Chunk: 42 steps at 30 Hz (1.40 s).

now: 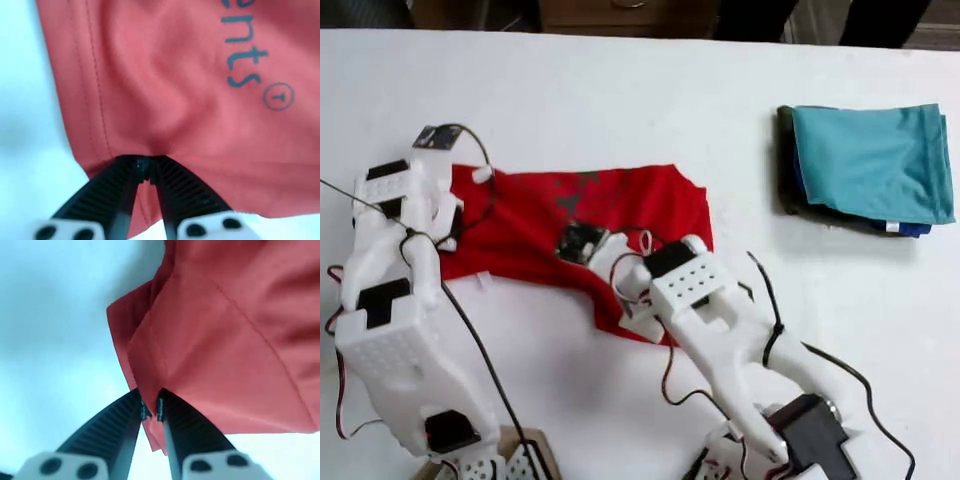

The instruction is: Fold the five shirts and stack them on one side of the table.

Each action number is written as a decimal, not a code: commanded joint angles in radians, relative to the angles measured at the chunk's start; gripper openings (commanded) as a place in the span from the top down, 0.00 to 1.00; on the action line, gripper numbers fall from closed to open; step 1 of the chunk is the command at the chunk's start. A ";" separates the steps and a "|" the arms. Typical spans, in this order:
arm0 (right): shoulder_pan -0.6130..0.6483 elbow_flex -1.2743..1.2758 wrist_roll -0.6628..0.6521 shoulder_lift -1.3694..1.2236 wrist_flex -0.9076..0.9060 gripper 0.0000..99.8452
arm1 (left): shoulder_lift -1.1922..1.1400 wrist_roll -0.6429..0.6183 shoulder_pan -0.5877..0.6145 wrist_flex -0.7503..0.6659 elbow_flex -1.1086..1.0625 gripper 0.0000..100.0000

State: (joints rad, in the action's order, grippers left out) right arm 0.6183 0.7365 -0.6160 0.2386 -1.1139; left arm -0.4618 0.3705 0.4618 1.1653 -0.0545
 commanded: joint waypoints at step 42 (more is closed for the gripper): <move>-0.295 -0.931 0.315 -0.710 0.130 0.96 | -0.224 -0.009 -0.126 0.210 0.550 0.98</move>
State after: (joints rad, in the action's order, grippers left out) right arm 0.3360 0.0077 -0.3261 -0.3214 -0.9114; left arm -0.6828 0.3690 0.3161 1.4108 0.4580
